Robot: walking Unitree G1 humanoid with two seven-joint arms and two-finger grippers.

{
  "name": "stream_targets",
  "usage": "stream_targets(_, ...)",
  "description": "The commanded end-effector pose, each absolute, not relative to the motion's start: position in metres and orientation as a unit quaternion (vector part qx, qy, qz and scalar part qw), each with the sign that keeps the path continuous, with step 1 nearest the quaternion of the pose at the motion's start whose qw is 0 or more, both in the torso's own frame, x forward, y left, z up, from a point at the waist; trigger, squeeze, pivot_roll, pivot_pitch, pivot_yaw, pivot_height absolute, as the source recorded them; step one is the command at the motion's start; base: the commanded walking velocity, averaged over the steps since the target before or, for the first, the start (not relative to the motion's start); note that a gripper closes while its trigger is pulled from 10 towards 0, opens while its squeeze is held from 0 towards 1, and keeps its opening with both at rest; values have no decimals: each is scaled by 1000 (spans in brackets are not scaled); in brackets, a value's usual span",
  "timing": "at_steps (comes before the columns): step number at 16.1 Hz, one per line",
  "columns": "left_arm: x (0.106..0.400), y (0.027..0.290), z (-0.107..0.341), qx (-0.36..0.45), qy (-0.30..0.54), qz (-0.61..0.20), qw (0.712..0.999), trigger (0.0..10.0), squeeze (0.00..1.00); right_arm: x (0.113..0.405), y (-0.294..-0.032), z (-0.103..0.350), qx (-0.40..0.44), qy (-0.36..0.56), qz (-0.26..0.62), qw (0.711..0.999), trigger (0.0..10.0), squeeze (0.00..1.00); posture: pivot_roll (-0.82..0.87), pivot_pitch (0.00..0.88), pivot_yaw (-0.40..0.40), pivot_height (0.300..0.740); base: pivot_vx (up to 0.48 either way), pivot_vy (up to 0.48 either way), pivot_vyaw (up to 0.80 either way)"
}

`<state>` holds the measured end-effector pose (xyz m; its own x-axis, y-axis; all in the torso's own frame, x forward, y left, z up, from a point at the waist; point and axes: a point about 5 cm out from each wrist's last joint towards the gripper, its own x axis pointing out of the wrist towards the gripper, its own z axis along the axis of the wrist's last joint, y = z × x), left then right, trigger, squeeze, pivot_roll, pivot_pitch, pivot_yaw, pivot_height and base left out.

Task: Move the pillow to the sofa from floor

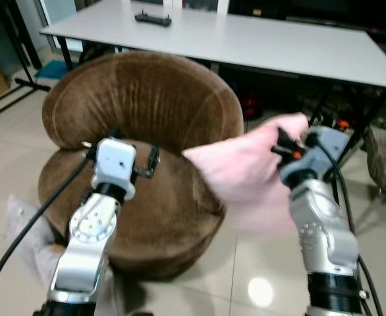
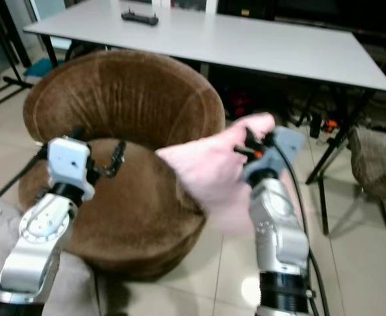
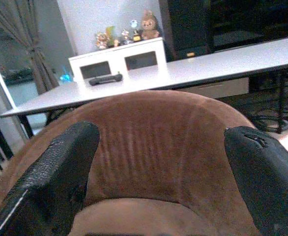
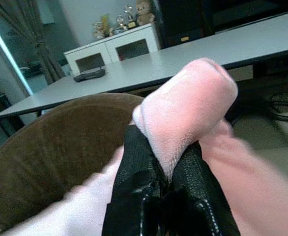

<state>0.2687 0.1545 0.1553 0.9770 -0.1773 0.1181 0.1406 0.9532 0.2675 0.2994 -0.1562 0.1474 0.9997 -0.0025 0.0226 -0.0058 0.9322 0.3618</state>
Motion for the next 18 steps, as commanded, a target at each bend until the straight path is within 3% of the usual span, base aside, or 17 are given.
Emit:
stream_targets(1, 268, 162, 157, 139, -72, -72, 985, 10000, 0, 303, -143, 162, 185, -42, 31, 981, 10000, 0, 83, 0, -49, 740, 326, 0, 0)
stream_targets(7, 267, 161, 156, 144, -70, -79, 984, 10000, 0, 304, -133, 172, 167, -54, 85, 981, 10000, 0, 84, 0, -49, 740, 322, 0, 0)
stream_targets(10, 265, 161, 154, 145, -69, -81, 984, 10000, 0, 306, -133, 177, 156, -62, 92, 981, 10000, 0, 86, 0, -52, 740, 310, 0, 800)
stream_targets(14, 265, 160, 153, 148, -68, -84, 983, 10000, 0, 310, -130, 189, 129, -82, 128, 980, 10000, 0, 88, 0, -55, 740, 302, 0, 0)
stream_targets(18, 266, 158, 152, 148, -65, -83, 983, 10000, 0, 322, -124, 207, 115, -101, 166, 974, 10000, 0, 87, 0, -59, 740, 62, 0, 0)
